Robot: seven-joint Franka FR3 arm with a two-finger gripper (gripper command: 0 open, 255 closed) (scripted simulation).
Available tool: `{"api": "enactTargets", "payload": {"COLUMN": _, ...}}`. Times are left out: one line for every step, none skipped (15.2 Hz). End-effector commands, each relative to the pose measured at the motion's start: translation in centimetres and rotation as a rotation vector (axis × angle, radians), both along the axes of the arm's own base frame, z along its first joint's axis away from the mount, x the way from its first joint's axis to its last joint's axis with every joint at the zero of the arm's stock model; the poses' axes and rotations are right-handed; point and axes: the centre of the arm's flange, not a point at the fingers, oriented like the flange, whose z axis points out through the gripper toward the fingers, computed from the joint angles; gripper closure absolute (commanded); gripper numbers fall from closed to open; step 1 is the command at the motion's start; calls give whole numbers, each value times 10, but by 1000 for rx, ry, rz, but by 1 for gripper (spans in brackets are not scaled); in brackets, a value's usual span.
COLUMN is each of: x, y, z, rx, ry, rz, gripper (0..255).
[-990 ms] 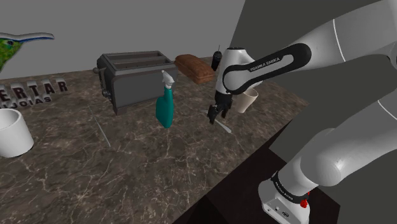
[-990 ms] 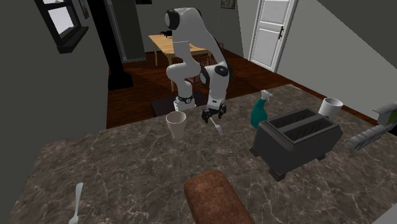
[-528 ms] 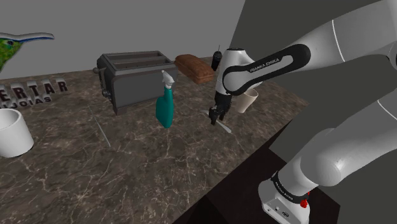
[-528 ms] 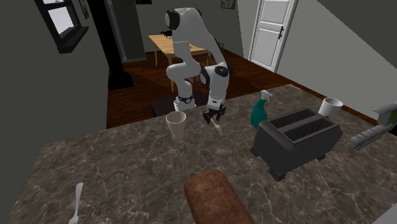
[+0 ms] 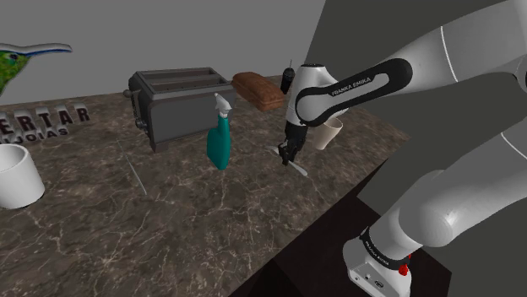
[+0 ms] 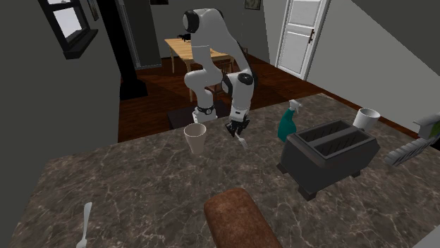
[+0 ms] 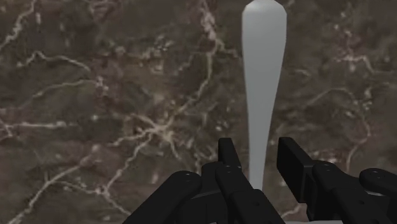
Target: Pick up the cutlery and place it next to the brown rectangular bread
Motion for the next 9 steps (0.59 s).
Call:
{"api": "enactTargets", "payload": {"x": 0, "y": 0, "z": 0, "rx": 0, "ry": 0, "rz": 0, "gripper": 255}}
{"api": "enactTargets", "payload": {"x": 0, "y": 0, "z": 5, "rx": 0, "ry": 0, "rz": 0, "gripper": 255}}
{"api": "enactTargets", "payload": {"x": 0, "y": 0, "z": 11, "rx": 0, "ry": 0, "rz": 0, "gripper": 255}}
{"api": "enactTargets", "payload": {"x": 0, "y": 0, "z": 16, "rx": 0, "ry": 0, "rz": 0, "gripper": 255}}
{"api": "enactTargets", "payload": {"x": 0, "y": 0, "z": 21, "rx": 0, "ry": 0, "rz": 0, "gripper": 255}}
{"api": "enactTargets", "payload": {"x": 0, "y": 0, "z": 26, "rx": 0, "ry": 0, "rz": 0, "gripper": 255}}
{"api": "enactTargets", "payload": {"x": 0, "y": 0, "z": 32, "rx": 0, "ry": 0, "rz": 0, "gripper": 255}}
{"api": "enactTargets", "payload": {"x": 0, "y": 0, "z": 37, "rx": 0, "ry": 0, "rz": 0, "gripper": 255}}
{"api": "enactTargets", "payload": {"x": 0, "y": 0, "z": 42, "rx": 0, "ry": 0, "rz": 0, "gripper": 255}}
